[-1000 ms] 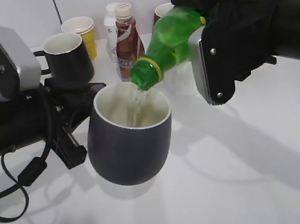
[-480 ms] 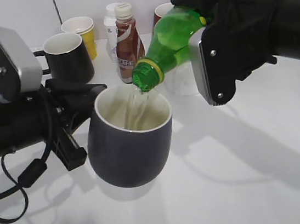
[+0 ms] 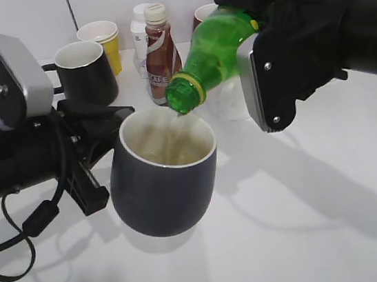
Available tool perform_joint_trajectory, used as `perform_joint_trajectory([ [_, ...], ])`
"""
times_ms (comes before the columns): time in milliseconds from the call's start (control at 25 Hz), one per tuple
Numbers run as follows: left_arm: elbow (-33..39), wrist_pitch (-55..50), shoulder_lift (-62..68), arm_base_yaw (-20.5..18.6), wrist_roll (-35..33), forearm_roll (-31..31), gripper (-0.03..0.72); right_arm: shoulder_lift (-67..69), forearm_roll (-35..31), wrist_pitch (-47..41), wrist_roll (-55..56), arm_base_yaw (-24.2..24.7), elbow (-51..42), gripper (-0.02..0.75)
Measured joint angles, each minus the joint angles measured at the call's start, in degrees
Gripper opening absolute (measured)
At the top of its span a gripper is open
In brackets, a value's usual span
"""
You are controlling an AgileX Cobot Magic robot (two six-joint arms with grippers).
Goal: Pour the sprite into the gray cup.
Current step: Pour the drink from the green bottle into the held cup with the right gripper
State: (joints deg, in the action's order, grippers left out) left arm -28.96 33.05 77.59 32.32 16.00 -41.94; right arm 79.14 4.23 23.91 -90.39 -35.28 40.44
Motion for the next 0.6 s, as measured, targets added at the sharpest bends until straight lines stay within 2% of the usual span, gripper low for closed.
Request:
perform_joint_trajectory([
  [320, 0.0, 0.0, 0.0, 0.0, 0.0, -0.1, 0.049, 0.0, 0.0, -0.3, 1.1, 0.0, 0.0, 0.417],
  [600, 0.1, -0.1, 0.0, 0.0, 0.0, 0.9, 0.049, 0.0, 0.0, -0.5, 11.0, 0.0, -1.8, 0.417],
])
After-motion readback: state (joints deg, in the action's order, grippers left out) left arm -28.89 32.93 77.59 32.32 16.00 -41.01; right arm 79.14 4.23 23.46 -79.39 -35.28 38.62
